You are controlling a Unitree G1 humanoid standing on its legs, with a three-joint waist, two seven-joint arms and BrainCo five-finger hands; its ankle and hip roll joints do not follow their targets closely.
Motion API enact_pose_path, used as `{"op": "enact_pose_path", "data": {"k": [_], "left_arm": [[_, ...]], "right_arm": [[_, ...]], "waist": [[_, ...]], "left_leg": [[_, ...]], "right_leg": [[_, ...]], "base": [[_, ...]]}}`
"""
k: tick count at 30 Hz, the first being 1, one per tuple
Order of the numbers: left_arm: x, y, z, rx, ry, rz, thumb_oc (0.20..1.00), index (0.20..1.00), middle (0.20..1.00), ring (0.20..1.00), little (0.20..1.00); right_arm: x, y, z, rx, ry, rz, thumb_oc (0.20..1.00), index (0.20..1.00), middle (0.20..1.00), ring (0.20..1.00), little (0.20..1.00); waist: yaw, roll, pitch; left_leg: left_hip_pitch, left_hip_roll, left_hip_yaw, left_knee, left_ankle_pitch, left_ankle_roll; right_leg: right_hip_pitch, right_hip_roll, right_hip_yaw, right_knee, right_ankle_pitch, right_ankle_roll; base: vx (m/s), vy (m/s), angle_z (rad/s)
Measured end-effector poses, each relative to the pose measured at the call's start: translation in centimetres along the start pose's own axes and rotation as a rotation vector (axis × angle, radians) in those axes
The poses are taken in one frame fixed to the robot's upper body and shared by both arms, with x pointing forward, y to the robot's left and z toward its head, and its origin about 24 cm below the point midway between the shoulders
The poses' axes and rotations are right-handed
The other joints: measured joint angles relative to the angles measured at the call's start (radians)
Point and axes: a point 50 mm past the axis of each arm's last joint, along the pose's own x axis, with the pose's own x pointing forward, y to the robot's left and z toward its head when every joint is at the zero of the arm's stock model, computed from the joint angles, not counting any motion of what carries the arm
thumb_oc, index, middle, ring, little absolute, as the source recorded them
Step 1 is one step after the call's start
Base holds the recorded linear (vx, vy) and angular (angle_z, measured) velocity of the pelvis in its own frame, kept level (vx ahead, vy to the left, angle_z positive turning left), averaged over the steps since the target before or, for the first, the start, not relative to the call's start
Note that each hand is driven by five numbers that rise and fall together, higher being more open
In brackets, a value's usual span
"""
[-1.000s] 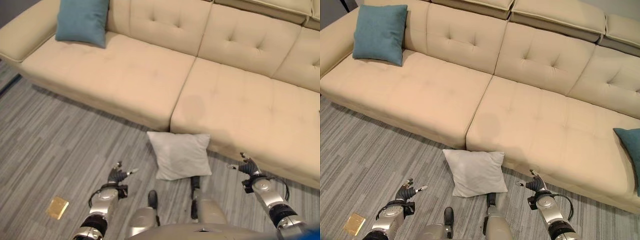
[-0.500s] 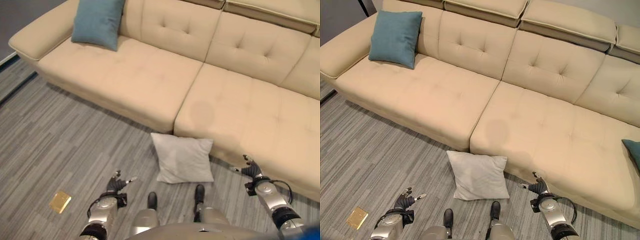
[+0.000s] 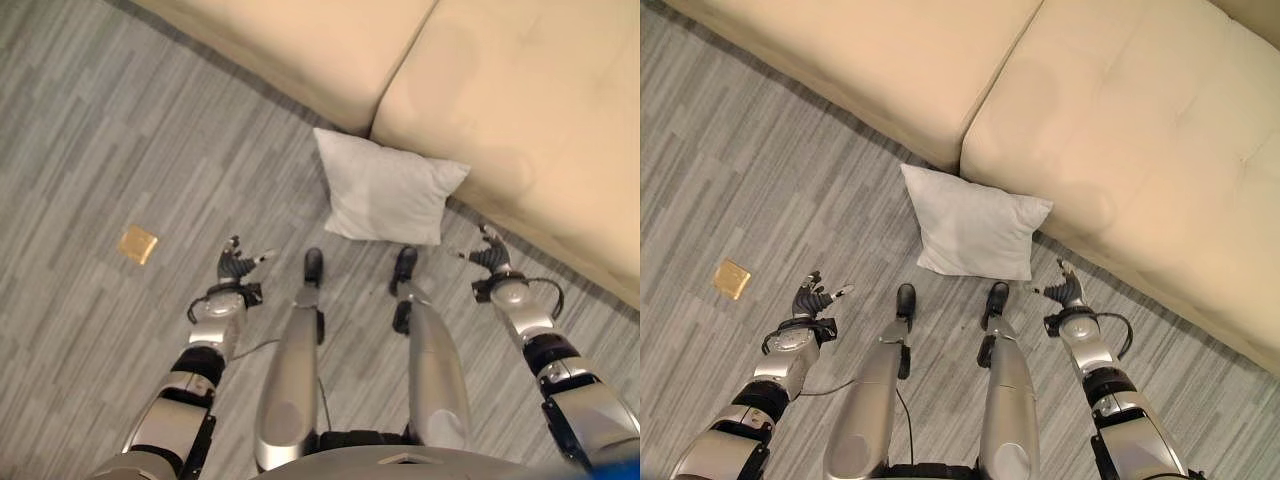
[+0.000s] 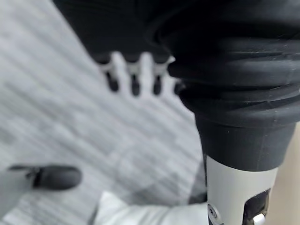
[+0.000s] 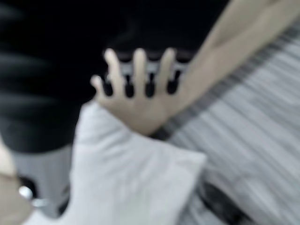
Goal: Pick up all the scattered cushions and arrange them neatly on the sofa.
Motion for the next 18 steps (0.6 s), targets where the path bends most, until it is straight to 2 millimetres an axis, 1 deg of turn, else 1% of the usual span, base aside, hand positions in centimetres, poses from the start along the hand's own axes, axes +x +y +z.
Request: {"op": "enact_pose_path", "data": {"k": [2, 3, 4, 7, 9, 10, 11, 12, 16, 17, 18], "left_arm": [[0.6, -0.7, 1.9, -0.005, -0.051, -0.008, 1.0, 1.0, 1.0, 1.0, 1.0], [0.9, -1.2, 3.0, -0.006, -0.08, -0.01, 1.0, 1.0, 1.0, 1.0, 1.0], [1.0, -1.5, 3.7, 0.005, -0.104, -0.018, 1.0, 1.0, 1.0, 1.0, 1.0], [1.7, -2.6, 7.5, -0.035, -0.191, -0.022, 1.0, 1.0, 1.0, 1.0, 1.0], [2.1, -3.2, 9.4, -0.042, -0.225, -0.02, 1.0, 1.0, 1.0, 1.0, 1.0], [2.1, -3.4, 9.8, -0.056, -0.23, -0.022, 1.0, 1.0, 1.0, 1.0, 1.0], [2.2, -3.4, 10.3, -0.07, -0.237, -0.021, 1.0, 1.0, 1.0, 1.0, 1.0], [2.4, -3.3, 11.0, -0.065, -0.248, -0.011, 1.0, 1.0, 1.0, 1.0, 1.0], [2.6, -2.7, 14.8, -0.079, -0.338, 0.02, 1.0, 1.0, 1.0, 1.0, 1.0], [2.7, -2.6, 15.2, -0.066, -0.344, 0.029, 1.0, 1.0, 1.0, 1.0, 1.0], [2.6, -2.5, 16.9, -0.078, -0.383, 0.037, 1.0, 1.0, 1.0, 1.0, 1.0]], "right_arm": [[0.9, -0.7, 2.2, 0.009, -0.055, -0.031, 1.0, 1.0, 1.0, 1.0, 1.0], [1.1, -0.8, 2.9, 0.014, -0.075, -0.043, 1.0, 1.0, 1.0, 1.0, 1.0], [1.2, -1.1, 3.2, 0.017, -0.083, -0.062, 1.0, 1.0, 1.0, 1.0, 1.0], [1.9, -1.7, 5.7, 0.067, -0.137, -0.121, 1.0, 1.0, 1.0, 1.0, 1.0], [2.2, -1.6, 7.0, 0.085, -0.162, -0.126, 1.0, 1.0, 1.0, 1.0, 1.0], [2.2, -1.7, 7.3, 0.087, -0.17, -0.133, 1.0, 1.0, 1.0, 1.0, 1.0], [2.3, -1.9, 7.4, 0.087, -0.173, -0.143, 1.0, 1.0, 1.0, 1.0, 1.0], [2.4, -2.2, 8.1, 0.09, -0.188, -0.161, 1.0, 1.0, 1.0, 1.0, 1.0], [2.7, -2.4, 10.0, 0.102, -0.235, -0.176, 1.0, 1.0, 1.0, 1.0, 1.0], [2.8, -2.4, 10.1, 0.094, -0.235, -0.178, 1.0, 1.0, 1.0, 1.0, 1.0], [2.9, -3.1, 11.2, 0.088, -0.267, -0.199, 1.0, 1.0, 1.0, 1.0, 1.0]], "waist": [[-0.011, -0.005, 0.015], [-0.017, -0.012, 0.01], [-0.021, -0.02, 0.003], [-0.043, -0.026, 0.008], [-0.052, -0.03, 0.024], [-0.053, -0.03, 0.021], [-0.056, -0.03, 0.021], [-0.062, -0.031, 0.019], [-0.081, -0.032, 0.015], [-0.084, -0.035, -0.008], [-0.085, -0.038, -0.014]], "left_leg": [[-0.07, -0.002, -0.008, 0.034, 0.003, 0.002], [-0.11, -0.003, -0.009, 0.057, 0.0, -0.001], [-0.156, -0.006, -0.011, 0.087, -0.013, -0.001], [-0.288, -0.01, -0.013, 0.148, -0.019, -0.004], [-0.339, -0.008, -0.005, 0.195, -0.039, -0.002], [-0.35, -0.006, 0.006, 0.208, -0.046, 0.002], [-0.361, -0.007, 0.012, 0.219, -0.053, 0.006], [-0.387, -0.008, 0.017, 0.233, -0.065, 0.013], [-0.452, -0.007, 0.022, 0.266, -0.069, 0.011], [-0.487, -0.008, 0.023, 0.282, -0.078, 0.013], [-0.525, -0.008, 0.033, 0.301, -0.079, 0.014]], "right_leg": [[-0.064, -0.004, -0.003, 0.029, 0.001, -0.002], [-0.102, -0.007, -0.001, 0.048, -0.004, -0.004], [-0.148, -0.013, 0.003, 0.071, -0.015, -0.005], [-0.266, -0.018, 0.006, 0.11, -0.013, -0.01], [-0.313, -0.015, 0.021, 0.125, -0.006, -0.022], [-0.324, -0.014, 0.029, 0.129, -0.005, -0.022], [-0.336, -0.015, 0.036, 0.134, -0.006, -0.022], [-0.363, -0.013, 0.05, 0.139, -0.006, -0.021], [-0.422, -0.013, 0.056, 0.154, 0.0, -0.02], [-0.457, -0.012, 0.061, 0.162, -0.001, -0.021], [-0.496, -0.011, 0.073, 0.173, 0.002, -0.019]], "base": [[-0.05, 0.016, 0.11], [-0.02, 0.023, 0.08], [-0.01, 0.03, 0.07], [0.02, 0.045, 0.03], [0.05, 0.064, -0.14], [0.06, 0.069, -0.19], [0.05, 0.043, -0.16], [0.04, 0.031, -0.15], [0.05, 0.065, -0.04], [0.04, 0.056, -0.07], [0.04, 0.061, -0.11]]}}
